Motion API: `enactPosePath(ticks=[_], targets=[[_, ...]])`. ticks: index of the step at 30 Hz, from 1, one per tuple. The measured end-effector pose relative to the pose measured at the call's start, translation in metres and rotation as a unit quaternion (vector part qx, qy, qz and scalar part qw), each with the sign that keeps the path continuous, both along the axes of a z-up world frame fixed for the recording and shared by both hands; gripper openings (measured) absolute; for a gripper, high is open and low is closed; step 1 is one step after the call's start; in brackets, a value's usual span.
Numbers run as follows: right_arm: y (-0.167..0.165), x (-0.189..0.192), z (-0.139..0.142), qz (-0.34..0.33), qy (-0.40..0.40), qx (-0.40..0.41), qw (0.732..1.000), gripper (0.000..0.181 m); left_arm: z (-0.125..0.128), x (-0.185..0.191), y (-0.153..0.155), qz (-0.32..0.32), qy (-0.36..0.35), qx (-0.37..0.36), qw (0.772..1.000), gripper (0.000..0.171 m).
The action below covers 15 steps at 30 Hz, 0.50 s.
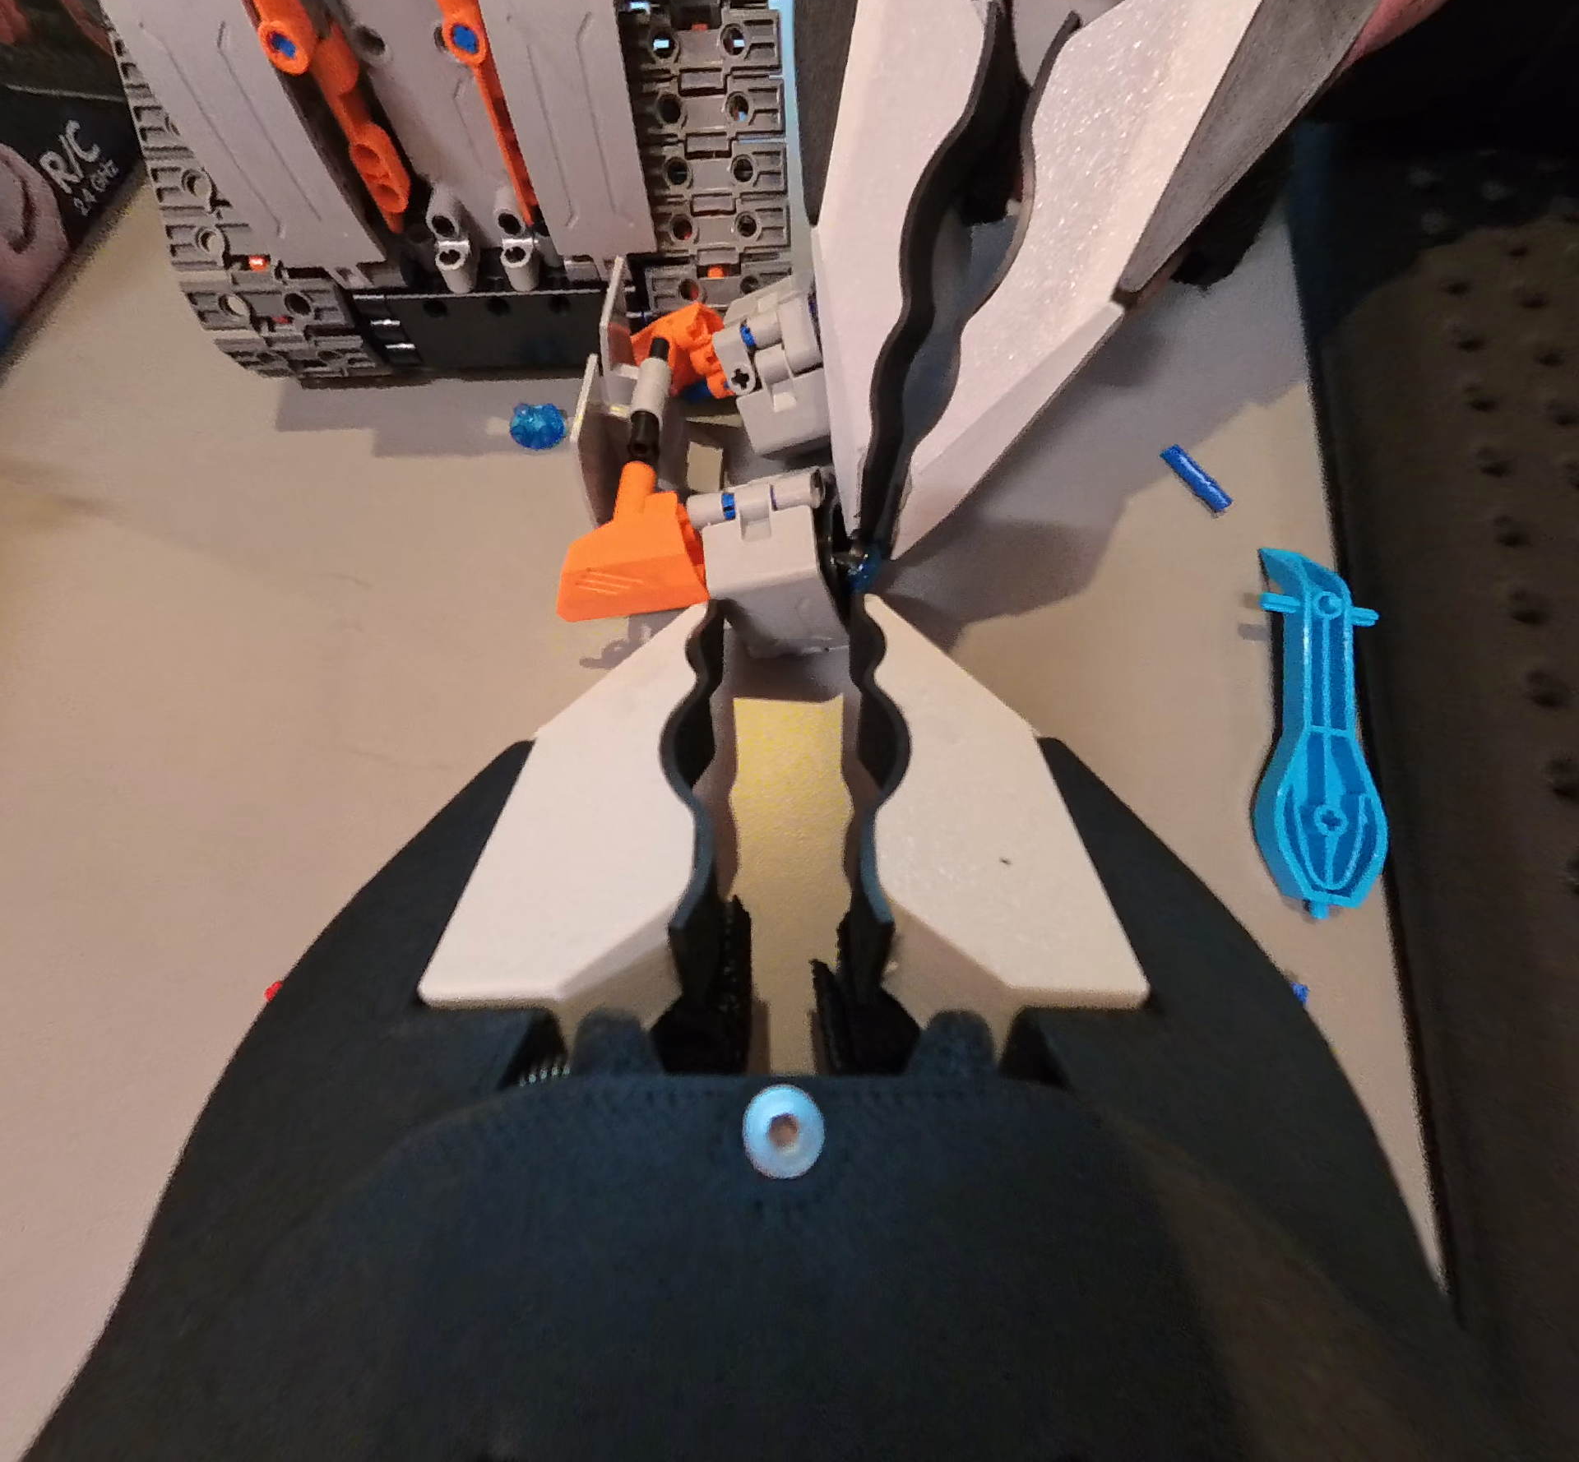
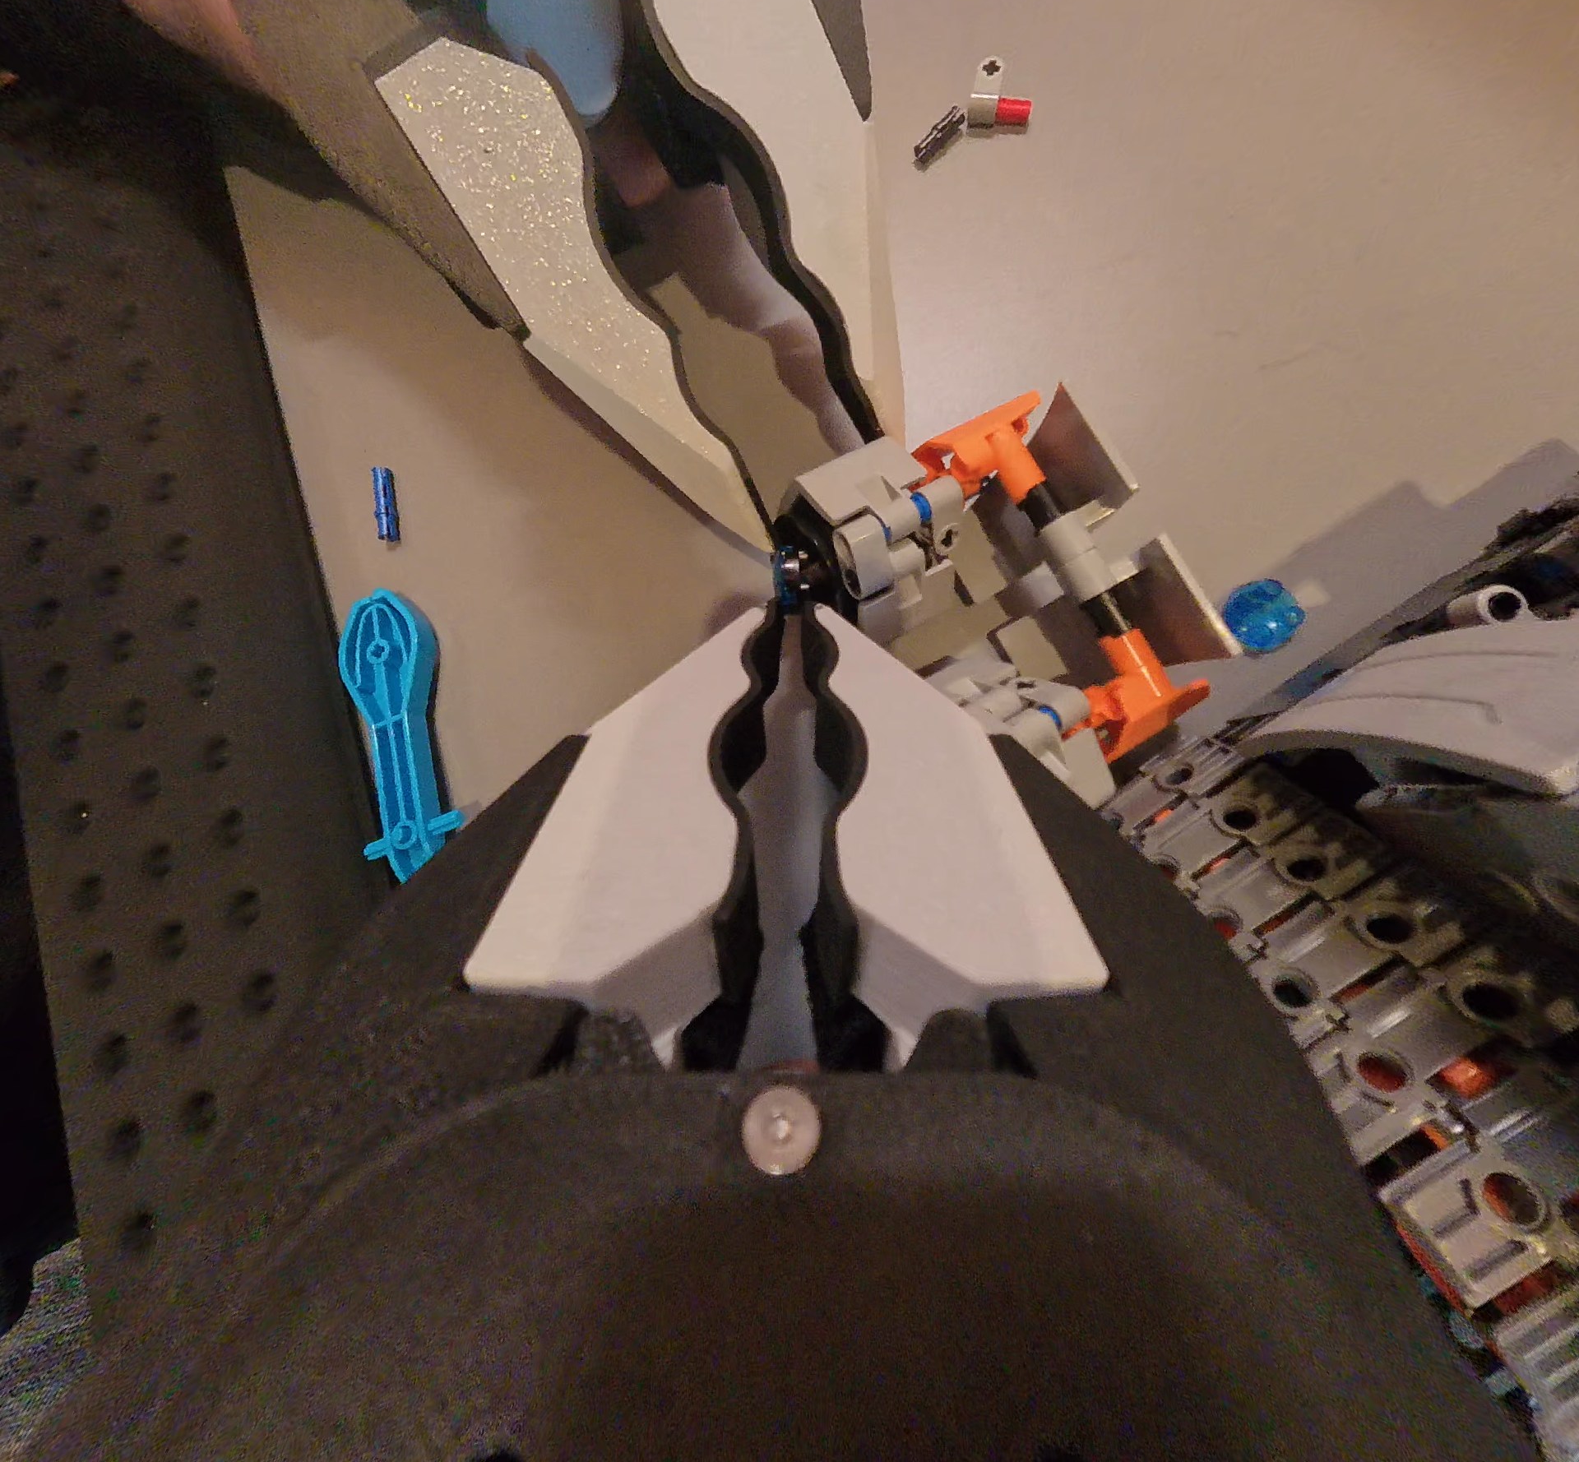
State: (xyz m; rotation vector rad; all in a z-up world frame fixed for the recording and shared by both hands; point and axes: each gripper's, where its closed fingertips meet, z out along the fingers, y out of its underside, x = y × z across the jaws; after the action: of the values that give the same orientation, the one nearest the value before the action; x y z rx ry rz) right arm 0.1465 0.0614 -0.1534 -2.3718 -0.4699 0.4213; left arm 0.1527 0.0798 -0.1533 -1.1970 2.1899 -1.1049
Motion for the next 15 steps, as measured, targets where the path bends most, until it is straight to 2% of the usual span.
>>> enactPosePath(ticks=[7,11,15], targets=[[0.0008,0.0086,0.0062,-0.017,-0.07,0.026,0.997,0.0,0.0002,-0.0008,-0.0012,0.012,-0.006,0.008,1.0,0.026],[0.0016,0.0062,-0.0014,-0.001,-0.119,0.025,0.993,0.0,0.0,0.0004,-0.0014,0.019,-0.004,0.003,1.0,0.027],[-0.0007,0.0063,0.0047,0.019,-0.133,0.046,0.99,0.0,0.0002,-0.0019,-0.0011,0.024,0.005,-0.012,1.0,0.026]])
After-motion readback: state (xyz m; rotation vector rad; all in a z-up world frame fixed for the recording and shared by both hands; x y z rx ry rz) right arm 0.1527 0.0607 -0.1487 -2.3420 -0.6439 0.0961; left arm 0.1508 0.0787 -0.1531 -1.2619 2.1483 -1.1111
